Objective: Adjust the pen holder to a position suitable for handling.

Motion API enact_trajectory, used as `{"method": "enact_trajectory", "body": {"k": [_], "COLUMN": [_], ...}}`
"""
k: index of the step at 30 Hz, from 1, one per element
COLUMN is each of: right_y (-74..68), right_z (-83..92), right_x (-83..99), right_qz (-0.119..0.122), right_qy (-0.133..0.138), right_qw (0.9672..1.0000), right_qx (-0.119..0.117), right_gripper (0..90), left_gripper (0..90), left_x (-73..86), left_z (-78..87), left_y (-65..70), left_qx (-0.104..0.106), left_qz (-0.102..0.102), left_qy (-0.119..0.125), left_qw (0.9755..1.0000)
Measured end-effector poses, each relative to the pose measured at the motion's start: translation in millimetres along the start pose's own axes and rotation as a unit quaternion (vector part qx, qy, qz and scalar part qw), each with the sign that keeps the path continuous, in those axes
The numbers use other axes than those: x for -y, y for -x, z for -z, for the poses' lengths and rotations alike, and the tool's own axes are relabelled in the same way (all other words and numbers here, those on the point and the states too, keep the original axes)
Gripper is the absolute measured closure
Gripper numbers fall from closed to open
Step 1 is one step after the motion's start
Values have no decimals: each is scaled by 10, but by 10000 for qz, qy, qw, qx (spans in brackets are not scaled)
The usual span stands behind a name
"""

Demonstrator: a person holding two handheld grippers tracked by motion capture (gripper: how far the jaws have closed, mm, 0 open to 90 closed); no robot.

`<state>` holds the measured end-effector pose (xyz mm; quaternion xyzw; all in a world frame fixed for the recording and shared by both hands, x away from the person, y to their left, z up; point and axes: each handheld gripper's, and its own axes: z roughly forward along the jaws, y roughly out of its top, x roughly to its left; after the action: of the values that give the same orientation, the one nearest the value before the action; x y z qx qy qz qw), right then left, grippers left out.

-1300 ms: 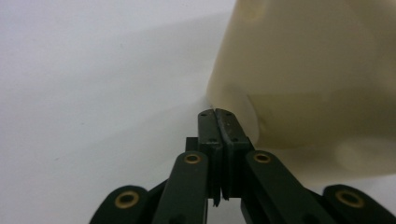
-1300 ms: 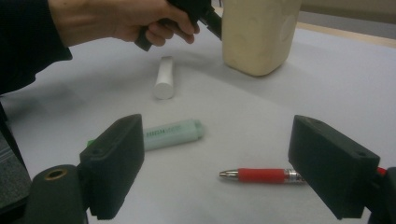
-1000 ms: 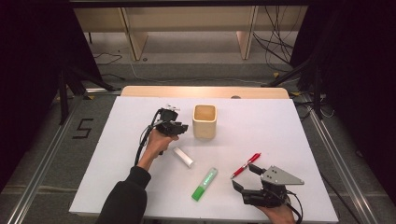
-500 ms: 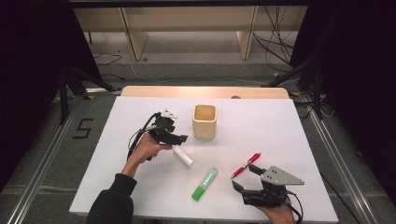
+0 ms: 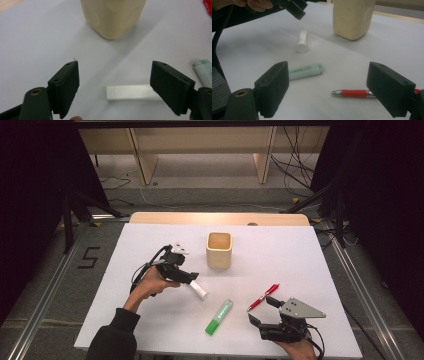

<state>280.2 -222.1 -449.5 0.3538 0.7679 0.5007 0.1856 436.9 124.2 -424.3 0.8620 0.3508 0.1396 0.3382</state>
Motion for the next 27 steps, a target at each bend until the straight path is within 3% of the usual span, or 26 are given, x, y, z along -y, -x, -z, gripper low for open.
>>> {"method": "enact_trajectory", "body": {"k": [7, 10, 17, 27], "right_y": [-9, -15, -55, -40], "right_z": [-10, -32, -107, -260], "right_x": [-18, -40, -120, -265], "right_qz": [-10, -10, 82, 110], "right_qy": [-39, -107, -302, -471], "right_qw": [10000, 9999, 9995, 9988], "right_qx": [1, -2, -32, -89], "right_gripper": [189, 188, 187, 188], "left_gripper": [227, 227, 227, 227], "left_x": [255, 366, 574, 751], "left_z": [184, 290, 449, 566], "left_y": [87, 117, 128, 229], "left_qx": [-57, 153, -18, -87], "left_qz": [142, 408, 769, 785], "left_qy": [225, 449, 798, 970], "left_qw": [9996, 9980, 9938, 9921]}}
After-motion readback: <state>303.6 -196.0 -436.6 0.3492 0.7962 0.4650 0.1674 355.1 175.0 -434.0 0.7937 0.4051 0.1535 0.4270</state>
